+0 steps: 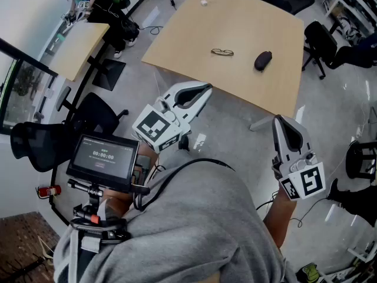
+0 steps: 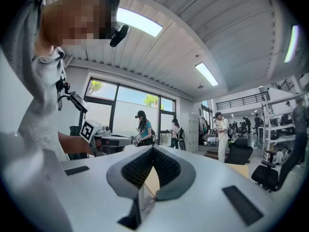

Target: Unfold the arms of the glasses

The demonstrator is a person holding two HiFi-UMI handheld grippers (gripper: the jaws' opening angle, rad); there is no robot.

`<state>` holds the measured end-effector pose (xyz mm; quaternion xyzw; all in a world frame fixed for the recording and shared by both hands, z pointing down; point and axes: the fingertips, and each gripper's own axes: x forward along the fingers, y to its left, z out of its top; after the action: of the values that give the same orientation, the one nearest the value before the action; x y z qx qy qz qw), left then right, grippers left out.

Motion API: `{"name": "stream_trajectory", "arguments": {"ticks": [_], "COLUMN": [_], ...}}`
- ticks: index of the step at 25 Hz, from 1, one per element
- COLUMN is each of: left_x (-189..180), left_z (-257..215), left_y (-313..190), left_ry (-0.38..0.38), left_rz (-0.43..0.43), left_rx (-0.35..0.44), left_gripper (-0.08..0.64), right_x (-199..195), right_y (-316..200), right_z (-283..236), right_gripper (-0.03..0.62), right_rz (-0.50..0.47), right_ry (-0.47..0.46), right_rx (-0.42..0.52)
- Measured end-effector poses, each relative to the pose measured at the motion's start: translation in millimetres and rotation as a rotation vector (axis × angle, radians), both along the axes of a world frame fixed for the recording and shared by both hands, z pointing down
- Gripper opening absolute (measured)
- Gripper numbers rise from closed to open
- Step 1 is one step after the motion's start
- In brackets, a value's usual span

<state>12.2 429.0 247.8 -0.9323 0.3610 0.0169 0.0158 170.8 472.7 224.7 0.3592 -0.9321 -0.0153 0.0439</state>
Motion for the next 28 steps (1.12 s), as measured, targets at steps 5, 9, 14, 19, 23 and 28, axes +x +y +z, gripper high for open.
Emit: {"name": "stream_trajectory", "arguments": {"ticks": [5,9,14,19,23,28], "left_x": [-2,-5,-16,-34,-63,-94], "left_z": [-6,-10,-4,17,32,37], "left_y": [-3,-5,-3,12,11,-29], "left_ry": [-0.013,-0.015,-0.011,-0.015,0.001,0.039], "left_rz": [-0.004,-0.021,-0.053,-0.069,-0.079,-0.046], "left_rx": [0.017,0.018,0.010,-0.015,-0.049,-0.057], "left_gripper": [0.006,0.006,0.006,0.006,0.006,0.006], "right_x": [1,3,2,-8,-28,-52], "right_y": [-6,-13,-17,-7,-6,-33], "right_z": [1,2,7,28,35,30], "right_gripper": [0.006,0.006,0.006,0.008,0.008,0.008], "right_rz": [-0.001,-0.017,-0.022,-0.016,0.004,0.045], "right_ry": [-0.006,-0.001,0.005,0.010,0.028,0.020], "right_rx": [-0.001,-0.006,-0.009,-0.031,-0.062,-0.074]}}
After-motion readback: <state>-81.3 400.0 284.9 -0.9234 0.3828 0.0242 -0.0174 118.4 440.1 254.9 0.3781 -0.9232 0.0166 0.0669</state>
